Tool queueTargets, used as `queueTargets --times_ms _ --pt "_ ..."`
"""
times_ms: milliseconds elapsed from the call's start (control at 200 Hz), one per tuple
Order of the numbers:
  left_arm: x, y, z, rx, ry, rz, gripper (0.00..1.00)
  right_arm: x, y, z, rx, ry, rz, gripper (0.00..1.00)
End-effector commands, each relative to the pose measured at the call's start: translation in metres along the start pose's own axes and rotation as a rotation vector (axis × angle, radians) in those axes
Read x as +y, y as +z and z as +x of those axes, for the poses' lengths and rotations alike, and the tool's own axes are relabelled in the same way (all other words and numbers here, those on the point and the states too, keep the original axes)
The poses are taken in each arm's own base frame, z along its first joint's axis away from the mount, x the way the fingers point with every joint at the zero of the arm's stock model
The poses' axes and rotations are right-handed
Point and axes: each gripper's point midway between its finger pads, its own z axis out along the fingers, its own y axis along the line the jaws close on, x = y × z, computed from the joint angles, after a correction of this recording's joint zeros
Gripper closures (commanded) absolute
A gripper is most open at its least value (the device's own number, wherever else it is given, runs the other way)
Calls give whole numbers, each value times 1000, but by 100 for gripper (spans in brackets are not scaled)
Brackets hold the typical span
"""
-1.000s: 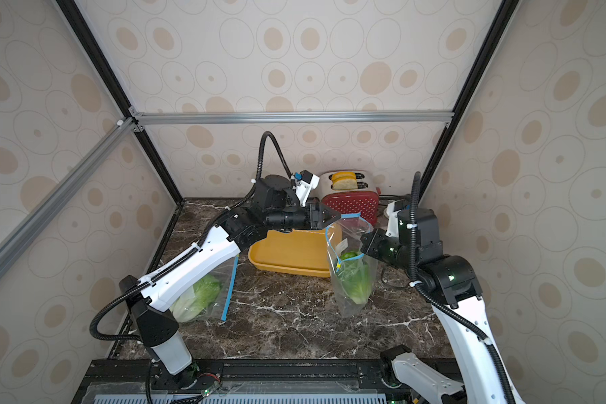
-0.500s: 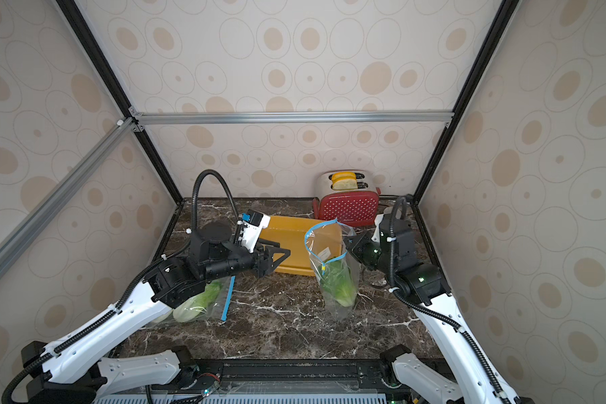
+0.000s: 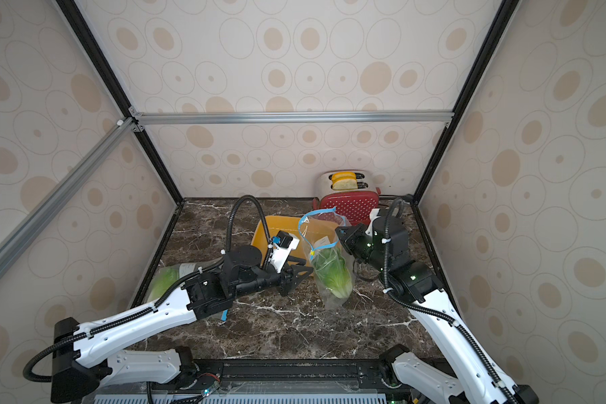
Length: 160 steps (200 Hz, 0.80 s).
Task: Put the chinese cabbages into a zipper bag and zip it
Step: Adjust the zipper food storage bag at the center of the board.
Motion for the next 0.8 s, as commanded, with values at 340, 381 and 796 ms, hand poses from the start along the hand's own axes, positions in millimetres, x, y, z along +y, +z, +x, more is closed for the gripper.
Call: queueTargets --times_ms 340,381,796 --pt "25 20 -29 -61 12 -172 81 16 1 -2 -8 18 -74 93" --pt "26 18 -31 -63 18 -185 82 14 0 -2 -12 18 -70 93" --pt "37 9 -41 -53 65 -250 75 11 6 0 -3 4 -55 93"
